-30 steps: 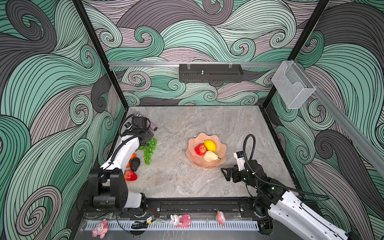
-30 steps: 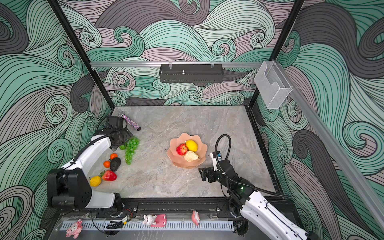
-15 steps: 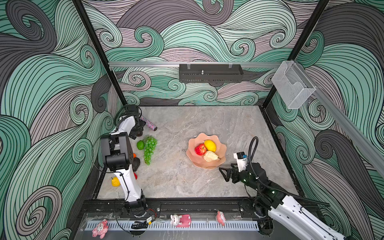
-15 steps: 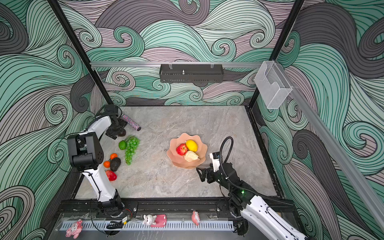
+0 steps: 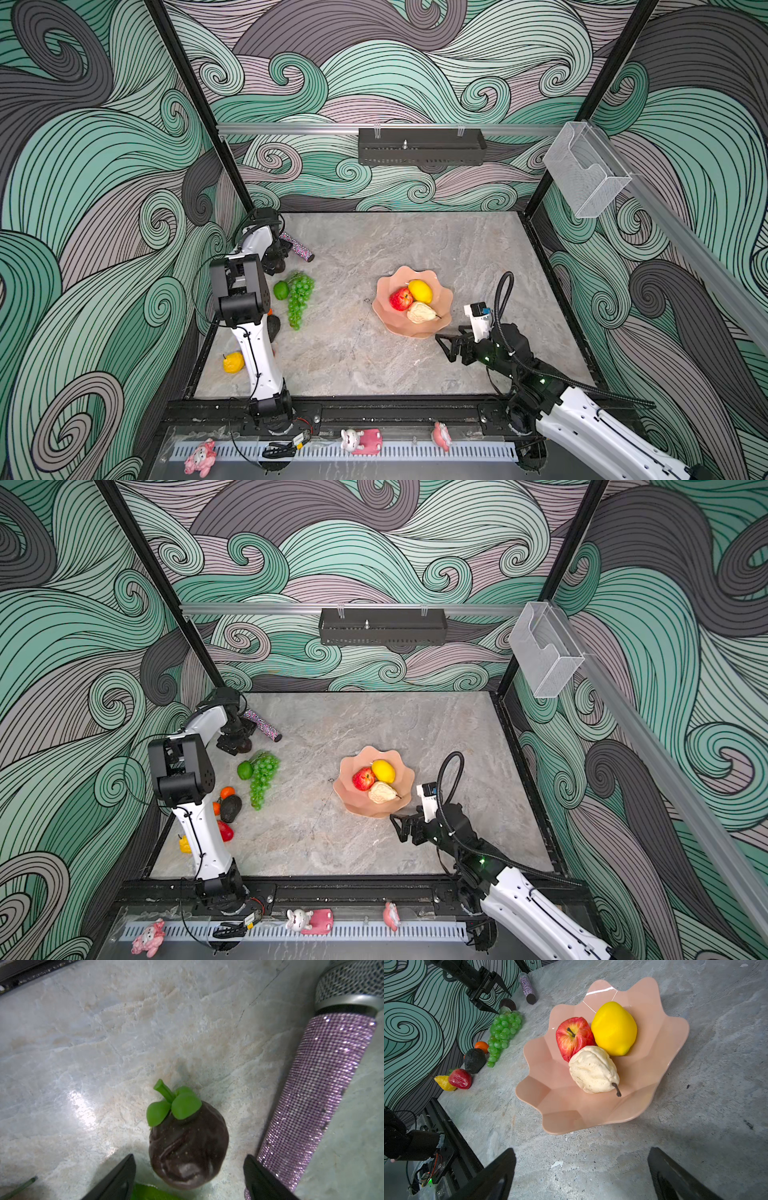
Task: Place and organize the fake fruits in the fruit bowl
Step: 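Lower the left gripper onto the dark mangosteen and grasp it, then lift the mangosteen and carry it toward the bowl while the right gripper approaches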
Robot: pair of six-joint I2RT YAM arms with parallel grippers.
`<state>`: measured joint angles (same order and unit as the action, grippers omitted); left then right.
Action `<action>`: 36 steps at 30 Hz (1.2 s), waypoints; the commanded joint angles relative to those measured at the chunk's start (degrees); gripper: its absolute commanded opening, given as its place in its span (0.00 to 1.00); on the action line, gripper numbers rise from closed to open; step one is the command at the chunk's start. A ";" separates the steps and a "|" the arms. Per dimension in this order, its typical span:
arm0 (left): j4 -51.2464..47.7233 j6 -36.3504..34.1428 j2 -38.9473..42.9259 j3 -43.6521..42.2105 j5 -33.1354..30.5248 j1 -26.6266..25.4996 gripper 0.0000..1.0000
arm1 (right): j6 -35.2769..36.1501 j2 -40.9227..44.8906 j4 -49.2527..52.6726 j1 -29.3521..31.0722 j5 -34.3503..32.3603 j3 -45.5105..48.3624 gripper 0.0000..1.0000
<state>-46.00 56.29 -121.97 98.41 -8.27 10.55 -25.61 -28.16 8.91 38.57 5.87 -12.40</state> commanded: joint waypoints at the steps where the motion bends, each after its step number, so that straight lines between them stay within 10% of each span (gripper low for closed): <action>1: -2.87 1.19 -2.10 2.26 0.71 0.38 0.82 | 0.06 -0.40 -1.77 0.11 0.37 0.45 1.00; 36: -6.20 -4.59 -7.01 8.84 -1.47 1.39 0.61 | 0.00 -0.30 -1.88 0.12 0.27 0.54 1.00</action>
<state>-50.15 52.53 -129.29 105.65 -8.38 11.25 -25.61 -28.36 8.32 38.57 6.09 -12.38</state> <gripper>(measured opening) 0.622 0.996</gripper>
